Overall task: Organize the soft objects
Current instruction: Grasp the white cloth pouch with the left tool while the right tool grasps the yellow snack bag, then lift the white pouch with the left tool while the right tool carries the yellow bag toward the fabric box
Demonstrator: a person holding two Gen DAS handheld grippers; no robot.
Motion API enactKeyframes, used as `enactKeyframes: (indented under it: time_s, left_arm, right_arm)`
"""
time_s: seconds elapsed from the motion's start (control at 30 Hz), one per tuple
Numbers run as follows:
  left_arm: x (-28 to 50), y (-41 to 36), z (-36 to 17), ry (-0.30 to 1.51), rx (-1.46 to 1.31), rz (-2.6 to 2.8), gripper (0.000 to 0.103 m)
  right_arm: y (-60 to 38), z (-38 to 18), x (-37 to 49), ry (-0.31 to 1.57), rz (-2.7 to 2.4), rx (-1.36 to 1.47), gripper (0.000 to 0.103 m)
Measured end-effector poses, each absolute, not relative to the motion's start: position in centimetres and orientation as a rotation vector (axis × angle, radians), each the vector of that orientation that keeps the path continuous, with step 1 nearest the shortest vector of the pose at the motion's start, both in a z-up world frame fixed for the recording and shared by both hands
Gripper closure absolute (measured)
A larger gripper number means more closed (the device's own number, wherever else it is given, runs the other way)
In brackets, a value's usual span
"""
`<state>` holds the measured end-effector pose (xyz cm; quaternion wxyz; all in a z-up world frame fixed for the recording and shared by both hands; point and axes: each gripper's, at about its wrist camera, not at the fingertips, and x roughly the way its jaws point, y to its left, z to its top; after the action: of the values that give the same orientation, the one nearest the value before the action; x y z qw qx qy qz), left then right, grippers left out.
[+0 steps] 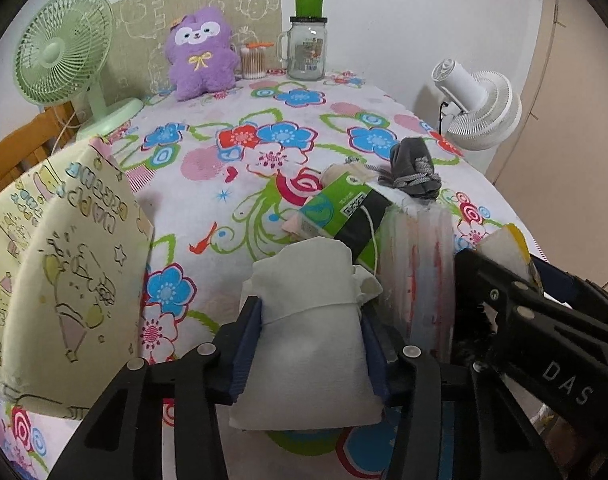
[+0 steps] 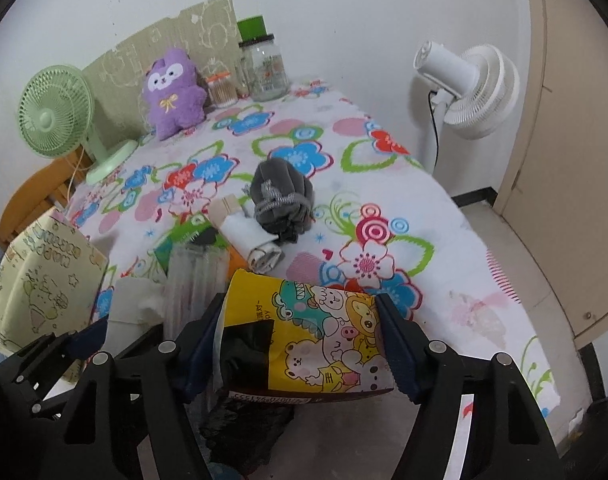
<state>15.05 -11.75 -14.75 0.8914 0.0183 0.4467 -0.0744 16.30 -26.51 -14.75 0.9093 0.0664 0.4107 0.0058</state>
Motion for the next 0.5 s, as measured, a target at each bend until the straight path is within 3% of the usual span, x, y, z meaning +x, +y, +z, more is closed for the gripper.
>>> enactKeyframes:
  time_s: [0.5]
  left_arm:
    - [13.1, -11.2, -10.4, 0.825, 0.035, -0.147, 0.056]
  right_arm:
    - [-24.9, -10.3, 14.2, 0.743, 0.024, 0.078, 0.029]
